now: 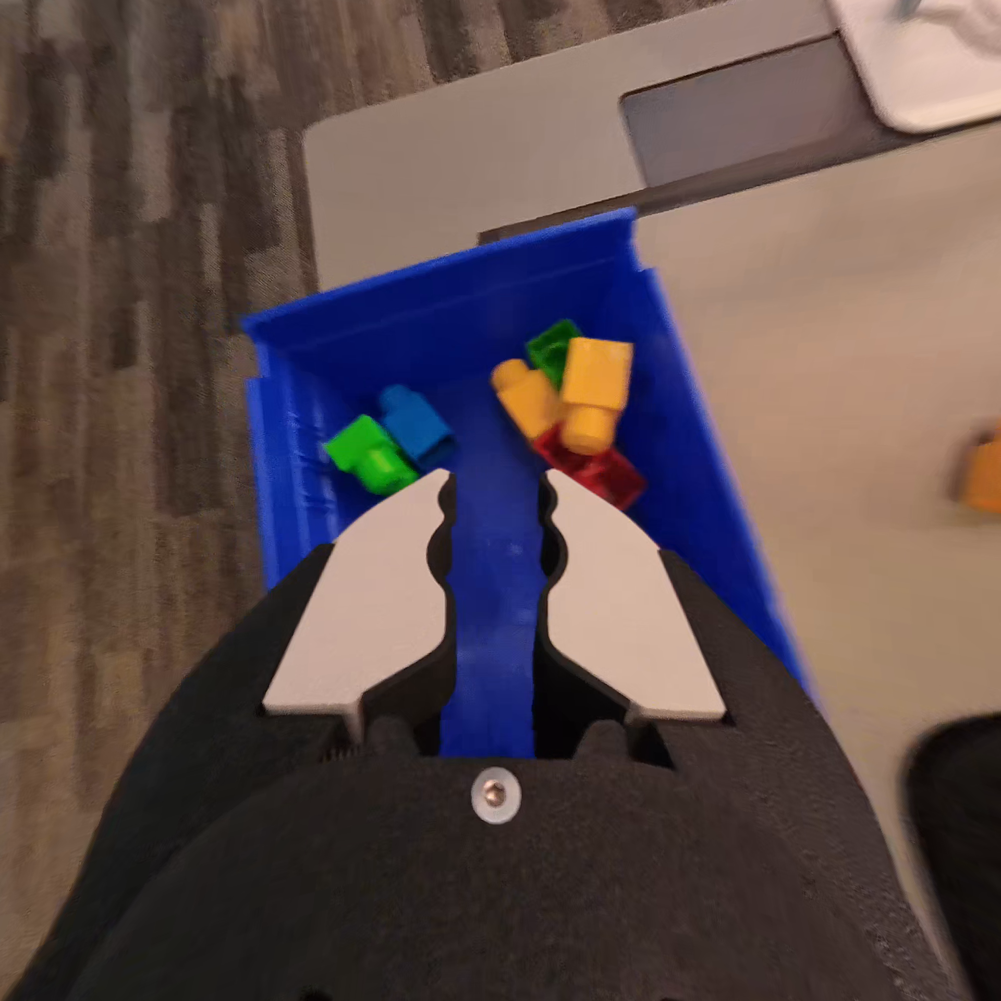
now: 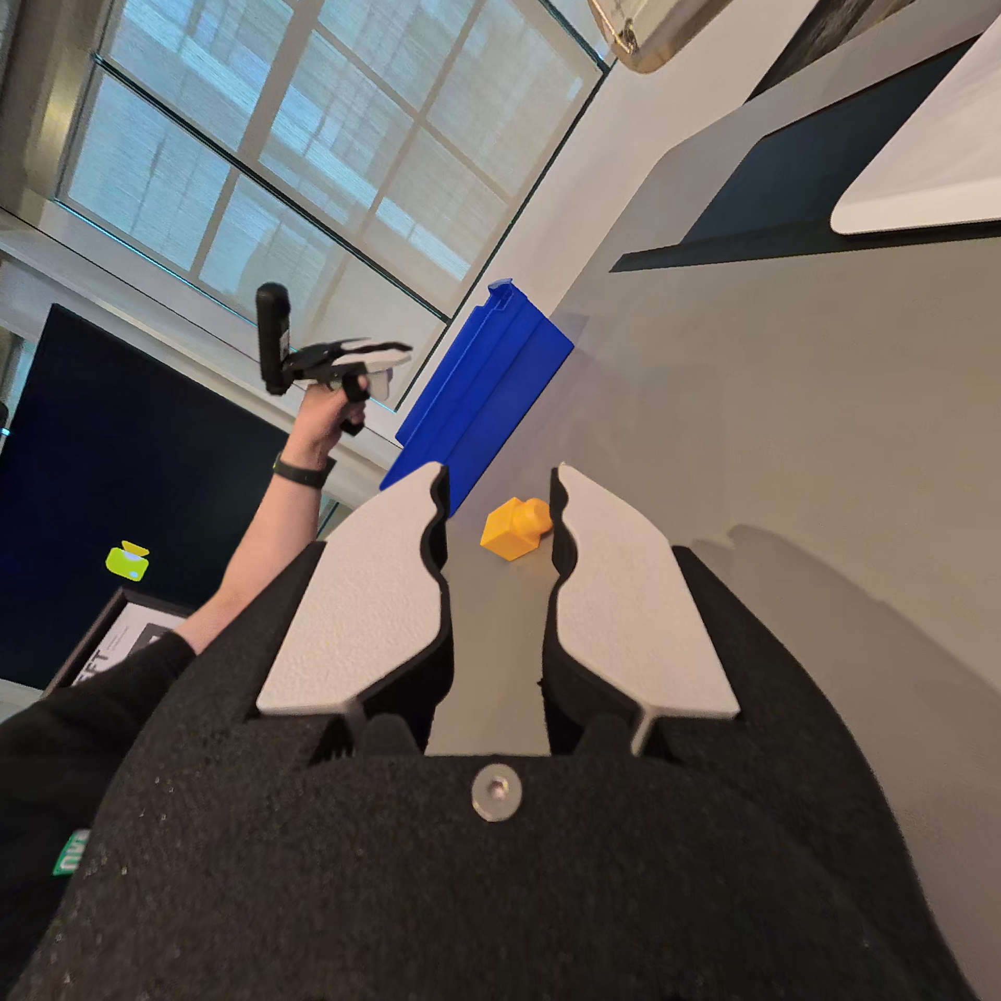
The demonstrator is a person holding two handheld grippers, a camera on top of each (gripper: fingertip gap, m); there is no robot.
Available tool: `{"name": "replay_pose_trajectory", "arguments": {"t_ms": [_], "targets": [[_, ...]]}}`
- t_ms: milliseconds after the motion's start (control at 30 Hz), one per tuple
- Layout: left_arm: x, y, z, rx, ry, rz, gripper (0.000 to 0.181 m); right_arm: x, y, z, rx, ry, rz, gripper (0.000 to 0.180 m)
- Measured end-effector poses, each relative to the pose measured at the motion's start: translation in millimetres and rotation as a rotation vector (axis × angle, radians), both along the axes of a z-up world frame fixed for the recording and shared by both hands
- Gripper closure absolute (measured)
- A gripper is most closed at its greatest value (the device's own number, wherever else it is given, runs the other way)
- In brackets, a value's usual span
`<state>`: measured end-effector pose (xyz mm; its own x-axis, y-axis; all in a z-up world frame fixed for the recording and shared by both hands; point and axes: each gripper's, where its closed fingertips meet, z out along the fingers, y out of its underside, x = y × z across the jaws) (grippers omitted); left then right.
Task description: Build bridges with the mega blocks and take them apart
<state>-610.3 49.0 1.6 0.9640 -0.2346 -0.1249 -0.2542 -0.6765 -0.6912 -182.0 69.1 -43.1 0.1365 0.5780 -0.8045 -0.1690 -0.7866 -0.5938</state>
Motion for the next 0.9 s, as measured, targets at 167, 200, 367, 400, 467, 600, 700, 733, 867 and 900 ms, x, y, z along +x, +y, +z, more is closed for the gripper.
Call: {"name": "replay_pose_trajectory", "arguments": {"t_ms": [167,200,367,400,467,600,700,733,867,900], "targets": [[-27,31,-35,-0.003,0.131,-0.046,0.148,-3,-1,-9,-0.009,-0.024,0.012,0.145],[-29,35,-44,-0.039,0.115,0.001,0.147,-4,-1,-10,-0.014,-0.026,0.014,0.145],[-38,65,-71,-0.125,0.068,0.172,0.163,-6,-1,-18,-0.027,-0.049,0.028,0.145],[-39,71,-73,-0.142,0.078,0.184,0.163,-7,-1,-18,-0.028,-0.053,0.031,0.144],[-42,78,-80,-0.222,0.072,0.224,0.159,-9,-2,-19,-0.028,-0.060,0.036,0.144],[-44,83,-98,-0.390,0.034,0.278,0.141,-12,-5,-23,-0.030,-0.083,0.057,0.144],[-55,87,-103,-0.453,0.091,0.325,0.140,-13,-6,-24,-0.035,-0.084,0.063,0.144],[-58,89,-104,-0.467,0.102,0.335,0.140,-14,-7,-24,-0.036,-0.083,0.065,0.144],[-61,88,-112,-0.560,0.136,0.375,0.139,-15,-8,-24,-0.037,-0.084,0.079,0.144],[-60,87,-114,-0.575,0.141,0.381,0.138,-15,-8,-23,-0.036,-0.082,0.079,0.144]]}}
